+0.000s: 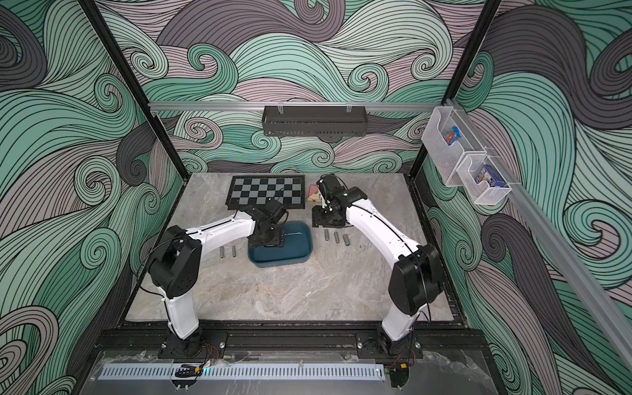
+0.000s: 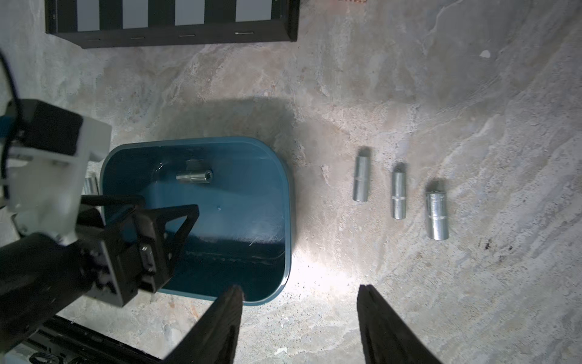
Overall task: Take out the socket from the storage box
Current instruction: Pick up the socket head from the storage box.
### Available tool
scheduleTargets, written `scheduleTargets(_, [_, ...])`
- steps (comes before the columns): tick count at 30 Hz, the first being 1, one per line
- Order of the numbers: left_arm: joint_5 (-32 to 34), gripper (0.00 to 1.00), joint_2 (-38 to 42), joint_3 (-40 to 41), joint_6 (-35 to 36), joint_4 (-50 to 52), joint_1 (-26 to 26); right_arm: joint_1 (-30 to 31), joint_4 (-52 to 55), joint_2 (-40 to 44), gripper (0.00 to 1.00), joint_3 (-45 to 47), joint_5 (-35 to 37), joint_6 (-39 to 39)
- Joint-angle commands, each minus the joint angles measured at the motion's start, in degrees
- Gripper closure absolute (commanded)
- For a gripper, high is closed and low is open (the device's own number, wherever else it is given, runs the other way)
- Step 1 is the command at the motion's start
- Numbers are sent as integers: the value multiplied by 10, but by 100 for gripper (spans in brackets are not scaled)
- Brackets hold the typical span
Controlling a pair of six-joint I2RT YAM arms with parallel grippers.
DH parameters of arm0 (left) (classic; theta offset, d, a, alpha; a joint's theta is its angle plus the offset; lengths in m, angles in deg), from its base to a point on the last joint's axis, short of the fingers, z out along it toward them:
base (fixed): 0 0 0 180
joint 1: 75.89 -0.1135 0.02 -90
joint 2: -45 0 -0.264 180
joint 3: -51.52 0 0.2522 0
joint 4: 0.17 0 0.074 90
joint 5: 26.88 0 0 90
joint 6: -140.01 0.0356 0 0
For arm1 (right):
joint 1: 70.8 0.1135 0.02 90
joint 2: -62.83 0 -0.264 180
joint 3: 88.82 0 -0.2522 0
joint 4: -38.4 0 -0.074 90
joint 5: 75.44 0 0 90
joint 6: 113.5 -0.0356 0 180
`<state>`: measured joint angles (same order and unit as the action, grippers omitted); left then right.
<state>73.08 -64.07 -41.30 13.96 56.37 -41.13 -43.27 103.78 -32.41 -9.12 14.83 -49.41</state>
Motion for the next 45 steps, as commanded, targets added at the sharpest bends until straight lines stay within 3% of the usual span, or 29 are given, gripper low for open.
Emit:
scheduleTargets(1, [21,15,-22,-28,-15,-7,2,-8,-22,23,37,20,-3,15])
scheduleTargets(14, [26,16,-105,-59,-11,-31,-12,-52,-26,48,37,46,-48,36])
scheduleTargets(25, [-2,25,-101,-32,-4,-61,-32,-61,-32,56,37,67,-51,33])
scheduleTargets(36, [8,21,-73,-15,-28,-16,-15,-61,-34,57,37,73,-59,30])
scheduleTargets(40, [8,25,-82,-14,-28,-19,-12,-61,-34,60,37,77,-61,31])
scheduleTargets(45, [-1,41,-94,-29,-24,-11,-12,-62,-34,62,37,81,-60,31])
